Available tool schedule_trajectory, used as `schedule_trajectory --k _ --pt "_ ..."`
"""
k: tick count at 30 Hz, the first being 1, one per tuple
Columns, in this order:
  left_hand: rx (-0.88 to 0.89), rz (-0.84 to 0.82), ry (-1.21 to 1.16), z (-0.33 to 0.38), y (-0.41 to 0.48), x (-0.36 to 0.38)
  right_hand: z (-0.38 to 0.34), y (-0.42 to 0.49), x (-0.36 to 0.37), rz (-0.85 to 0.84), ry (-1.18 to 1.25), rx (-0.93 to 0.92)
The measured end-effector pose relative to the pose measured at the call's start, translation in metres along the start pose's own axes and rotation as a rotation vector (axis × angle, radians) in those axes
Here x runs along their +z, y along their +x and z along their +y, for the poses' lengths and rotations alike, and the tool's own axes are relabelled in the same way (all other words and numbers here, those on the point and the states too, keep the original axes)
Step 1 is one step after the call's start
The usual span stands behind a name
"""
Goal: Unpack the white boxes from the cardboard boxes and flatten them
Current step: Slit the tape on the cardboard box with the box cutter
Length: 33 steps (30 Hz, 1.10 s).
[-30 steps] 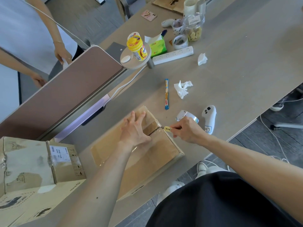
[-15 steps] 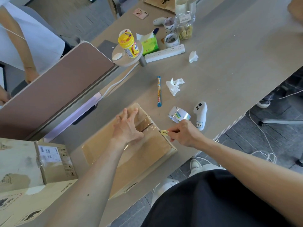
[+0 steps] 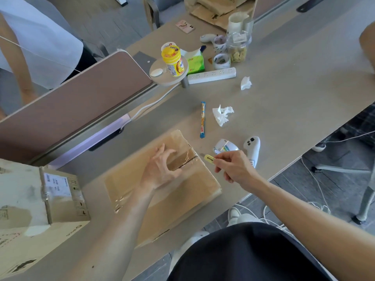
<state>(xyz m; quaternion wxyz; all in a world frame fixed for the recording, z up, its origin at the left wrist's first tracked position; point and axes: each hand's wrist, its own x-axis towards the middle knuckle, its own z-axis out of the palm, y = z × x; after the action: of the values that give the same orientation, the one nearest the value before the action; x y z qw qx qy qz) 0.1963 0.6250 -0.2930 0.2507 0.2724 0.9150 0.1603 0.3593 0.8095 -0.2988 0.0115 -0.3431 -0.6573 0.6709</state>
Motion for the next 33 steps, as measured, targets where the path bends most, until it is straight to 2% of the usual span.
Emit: schedule_trajectory --k 4,10,15,22,26,29,33 --pt "-0.012 -0.007 -0.357 -0.019 -0.025 -0.001 -0.016 -0.006 0.043 -0.043 0.032 0.042" --pt "-0.019 0.025 -0.861 -0.048 -0.070 -0.006 -0.041 -0.016 0.121 -0.202 0.049 0.072" --pt "-0.015 0.144 -1.093 -0.091 -0.093 -0.005 -0.045 -0.022 0.181 -0.297 0.032 0.097" --pt "-0.026 0.196 -1.350 -0.138 -0.118 -0.006 -0.045 -0.035 0.247 -0.344 0.012 0.138" --pt "-0.058 0.318 -1.398 -0.159 -0.122 -0.009 -0.046 -0.038 0.270 -0.347 -0.111 0.052" --pt "-0.122 0.406 -1.416 -0.174 -0.122 -0.012 -0.041 -0.031 0.275 -0.281 -0.299 -0.114" --pt "-0.250 0.413 -1.419 -0.194 -0.122 -0.014 -0.024 -0.016 0.269 -0.110 -0.616 -0.401"
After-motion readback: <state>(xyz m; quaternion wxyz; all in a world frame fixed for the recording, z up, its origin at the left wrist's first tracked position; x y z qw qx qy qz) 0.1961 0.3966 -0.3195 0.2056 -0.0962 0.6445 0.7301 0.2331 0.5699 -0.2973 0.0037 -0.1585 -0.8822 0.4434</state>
